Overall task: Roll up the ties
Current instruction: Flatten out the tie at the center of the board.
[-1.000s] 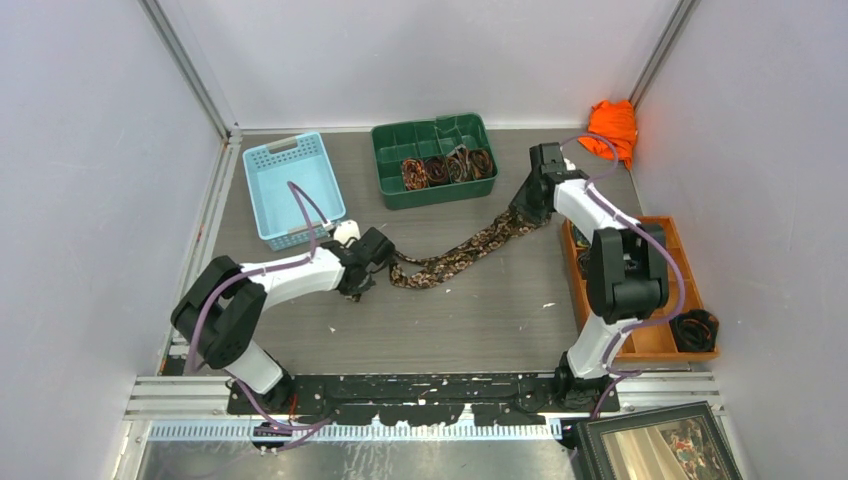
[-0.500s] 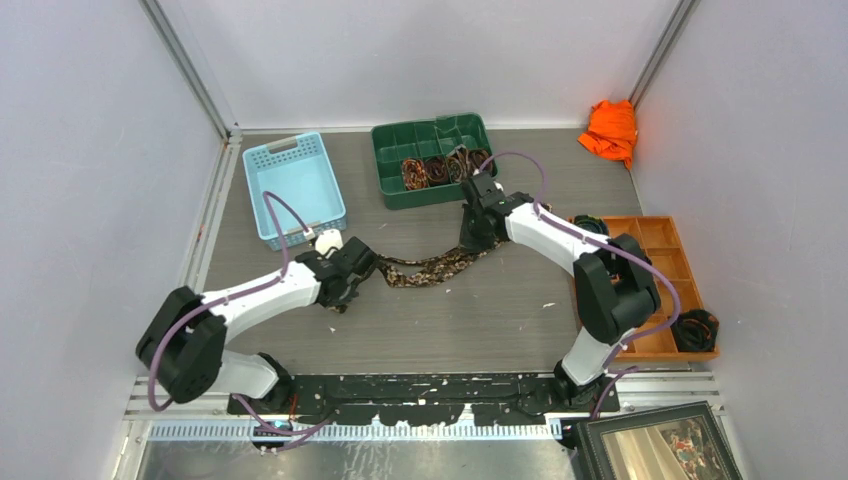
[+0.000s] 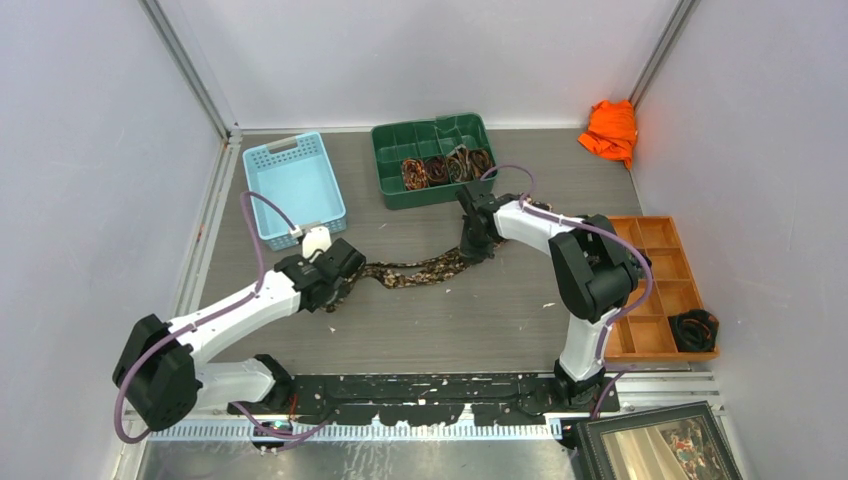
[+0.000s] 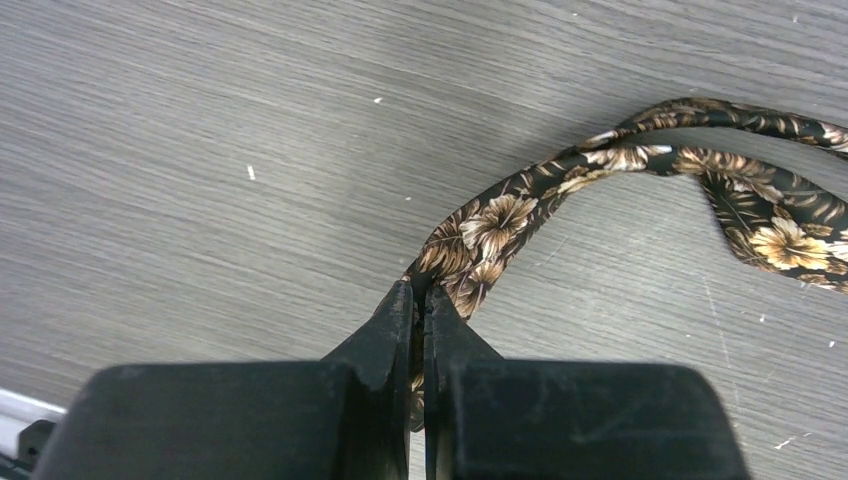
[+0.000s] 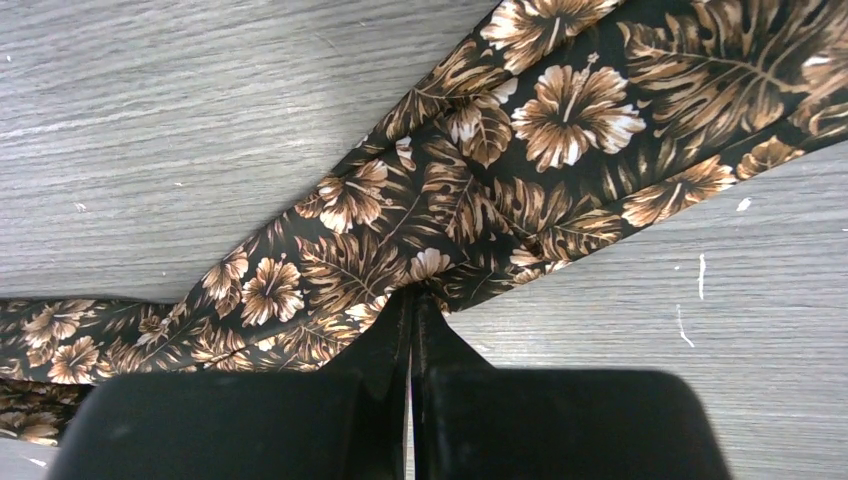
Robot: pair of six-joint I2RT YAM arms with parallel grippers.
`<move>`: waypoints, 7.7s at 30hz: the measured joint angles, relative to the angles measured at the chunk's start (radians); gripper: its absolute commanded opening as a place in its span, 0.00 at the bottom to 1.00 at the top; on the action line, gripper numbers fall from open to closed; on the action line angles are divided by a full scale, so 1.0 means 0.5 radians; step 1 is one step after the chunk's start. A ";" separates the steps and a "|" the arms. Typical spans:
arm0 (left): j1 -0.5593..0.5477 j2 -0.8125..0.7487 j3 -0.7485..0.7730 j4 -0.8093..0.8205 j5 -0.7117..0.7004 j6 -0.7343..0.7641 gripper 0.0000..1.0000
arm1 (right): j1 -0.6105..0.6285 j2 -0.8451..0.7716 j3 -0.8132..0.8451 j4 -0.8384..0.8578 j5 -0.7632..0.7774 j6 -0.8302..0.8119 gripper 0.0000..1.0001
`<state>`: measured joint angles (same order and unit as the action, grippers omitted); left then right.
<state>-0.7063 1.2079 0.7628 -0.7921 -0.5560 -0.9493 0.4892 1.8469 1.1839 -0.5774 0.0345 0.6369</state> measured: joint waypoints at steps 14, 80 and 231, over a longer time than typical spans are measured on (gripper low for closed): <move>-0.001 -0.131 -0.081 -0.031 -0.143 0.032 0.00 | -0.274 0.056 0.073 -0.023 -0.044 -0.010 0.01; 0.124 0.631 0.243 0.755 0.272 0.276 0.00 | 0.768 -0.018 0.150 -0.157 -0.202 -0.266 0.15; 0.015 0.122 -0.400 1.112 0.900 -0.031 0.00 | -0.632 0.048 0.718 -0.356 0.331 -0.268 0.07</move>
<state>-0.6987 1.2690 0.5629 -0.2359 -0.1062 -0.9646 0.1734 1.8709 1.5429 -0.7555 0.2001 0.5030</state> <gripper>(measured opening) 0.005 0.075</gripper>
